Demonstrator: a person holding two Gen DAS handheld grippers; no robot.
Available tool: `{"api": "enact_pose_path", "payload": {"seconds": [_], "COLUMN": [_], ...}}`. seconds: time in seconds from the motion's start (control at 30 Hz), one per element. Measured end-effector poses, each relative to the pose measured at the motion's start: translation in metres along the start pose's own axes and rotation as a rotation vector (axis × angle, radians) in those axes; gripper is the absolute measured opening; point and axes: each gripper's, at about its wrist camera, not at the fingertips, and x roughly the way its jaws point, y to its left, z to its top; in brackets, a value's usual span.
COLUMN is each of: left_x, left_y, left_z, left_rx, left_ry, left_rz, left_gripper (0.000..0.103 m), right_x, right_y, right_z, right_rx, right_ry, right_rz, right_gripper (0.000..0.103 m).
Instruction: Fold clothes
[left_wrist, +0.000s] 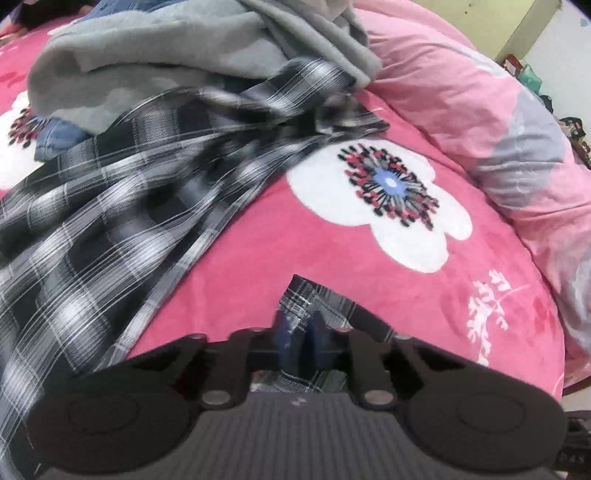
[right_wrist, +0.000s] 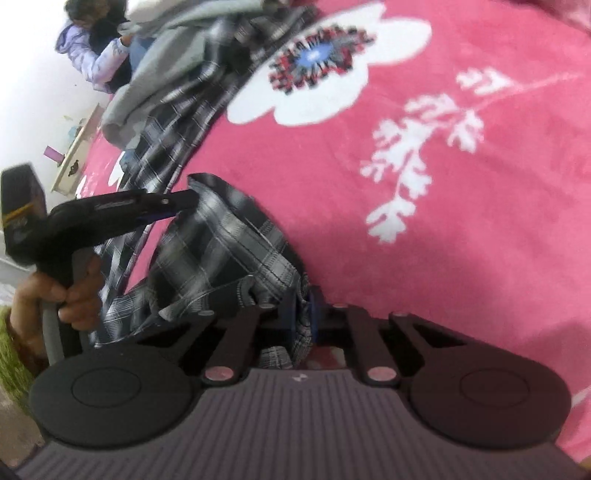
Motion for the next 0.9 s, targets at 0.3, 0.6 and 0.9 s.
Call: {"api": "enact_pose_path", "payload": {"seconds": [0.3,0.6,0.9], "left_x": [-0.028,0.012,0.090], "left_y": [-0.047,-0.152,-0.203], "left_z": [0.027,0.040,0.026], "left_rx": [-0.110,-0.051,0.110], "left_ry": [-0.147,-0.119,0.122], "left_rz": [-0.096,-0.114,-0.061], "left_gripper": [0.001,0.001,0.050], "right_x": [-0.044,-0.115,-0.095], "right_y": [-0.004,-0.081,-0.190], "right_z": [0.025,0.072,0.068], "right_rx": [-0.095,-0.164,-0.050], "right_ry": [-0.148,-0.216,-0.018], "right_rz": [-0.086,-0.199,-0.253], "right_gripper": [0.005,0.005,0.001]}}
